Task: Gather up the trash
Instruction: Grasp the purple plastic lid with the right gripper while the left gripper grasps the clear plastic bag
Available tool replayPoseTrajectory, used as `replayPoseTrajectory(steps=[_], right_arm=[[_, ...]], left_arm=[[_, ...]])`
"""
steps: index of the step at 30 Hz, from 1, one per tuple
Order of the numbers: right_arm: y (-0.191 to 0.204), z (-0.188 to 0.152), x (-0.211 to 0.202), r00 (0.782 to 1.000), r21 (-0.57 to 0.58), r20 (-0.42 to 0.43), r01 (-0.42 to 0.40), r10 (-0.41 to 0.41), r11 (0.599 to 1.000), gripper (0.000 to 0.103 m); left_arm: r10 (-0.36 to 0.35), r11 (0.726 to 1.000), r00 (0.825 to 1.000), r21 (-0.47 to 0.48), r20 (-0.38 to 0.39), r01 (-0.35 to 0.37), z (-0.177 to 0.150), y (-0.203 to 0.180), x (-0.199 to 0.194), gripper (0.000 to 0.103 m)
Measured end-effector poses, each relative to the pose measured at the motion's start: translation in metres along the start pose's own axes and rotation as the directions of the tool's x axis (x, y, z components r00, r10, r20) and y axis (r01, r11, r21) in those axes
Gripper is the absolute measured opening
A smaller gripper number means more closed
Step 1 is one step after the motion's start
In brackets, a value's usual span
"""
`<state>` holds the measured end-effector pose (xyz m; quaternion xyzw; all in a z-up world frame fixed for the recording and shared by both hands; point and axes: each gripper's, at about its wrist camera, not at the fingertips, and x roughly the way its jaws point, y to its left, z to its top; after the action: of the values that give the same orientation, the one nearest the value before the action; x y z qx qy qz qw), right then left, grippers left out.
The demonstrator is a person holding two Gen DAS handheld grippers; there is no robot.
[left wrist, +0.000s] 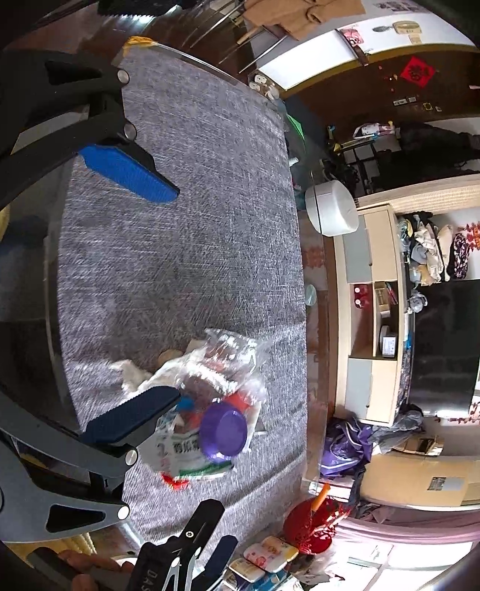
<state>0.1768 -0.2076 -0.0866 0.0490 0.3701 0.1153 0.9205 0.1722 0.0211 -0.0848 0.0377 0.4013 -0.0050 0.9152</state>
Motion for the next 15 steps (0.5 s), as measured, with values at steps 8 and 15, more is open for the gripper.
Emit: replayPoseTrajectory(steps=[8,15], right_arm=[[0.02,0.013,0.042,0.998,-0.067,-0.056,-0.036,0.032,0.997,0.085],[0.019,0.013,0.068,0.994,-0.096,-0.107,-0.025,0.015,0.995,0.087]], left_arm=[[-0.005,1.0,0.999,-0.007,-0.032,0.005,0.018,0.014,0.022,0.084],[-0.042,0.999,0.997,-0.003,-0.058,0.042,0.032,0.011,0.043,0.084]])
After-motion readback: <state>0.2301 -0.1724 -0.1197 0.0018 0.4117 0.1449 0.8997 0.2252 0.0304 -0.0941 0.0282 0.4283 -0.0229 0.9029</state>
